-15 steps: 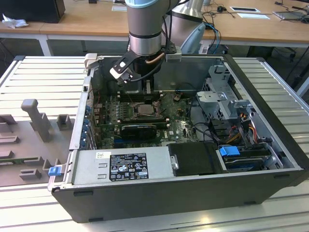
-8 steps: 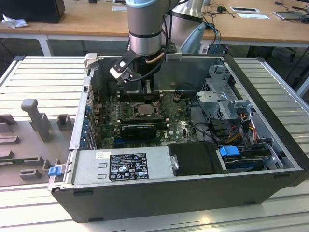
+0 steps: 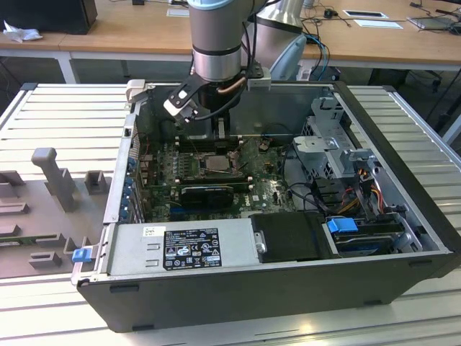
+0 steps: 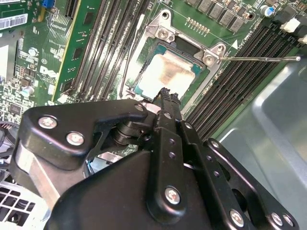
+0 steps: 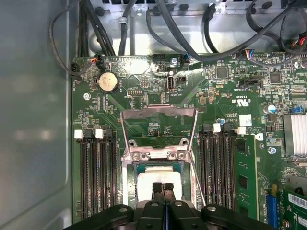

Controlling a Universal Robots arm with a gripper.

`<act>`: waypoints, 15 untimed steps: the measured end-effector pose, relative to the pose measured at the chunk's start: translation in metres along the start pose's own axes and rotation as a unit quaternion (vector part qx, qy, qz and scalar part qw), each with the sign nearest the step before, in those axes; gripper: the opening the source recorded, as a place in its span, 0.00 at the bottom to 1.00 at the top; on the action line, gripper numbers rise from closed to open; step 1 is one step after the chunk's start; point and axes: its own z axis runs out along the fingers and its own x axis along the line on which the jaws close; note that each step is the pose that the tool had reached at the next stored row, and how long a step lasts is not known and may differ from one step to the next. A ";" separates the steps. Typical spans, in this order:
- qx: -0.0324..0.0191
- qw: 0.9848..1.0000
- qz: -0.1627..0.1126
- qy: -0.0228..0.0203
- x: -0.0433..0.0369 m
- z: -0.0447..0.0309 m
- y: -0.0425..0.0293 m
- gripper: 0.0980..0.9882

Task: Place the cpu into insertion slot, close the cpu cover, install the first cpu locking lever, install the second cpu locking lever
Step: 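Close the cpu cover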

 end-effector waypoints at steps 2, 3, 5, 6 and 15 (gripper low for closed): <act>0.000 1.000 0.000 0.000 0.0000 -0.0004 0.0000 0.01; 0.000 1.000 0.000 0.000 0.0000 -0.0007 0.0000 0.01; 0.000 1.000 0.000 0.000 0.0000 -0.0015 0.0001 0.01; 0.000 1.000 0.000 0.000 0.0000 -0.0018 0.0001 0.01; 0.000 1.000 0.000 0.000 0.0000 -0.0076 0.0006 0.01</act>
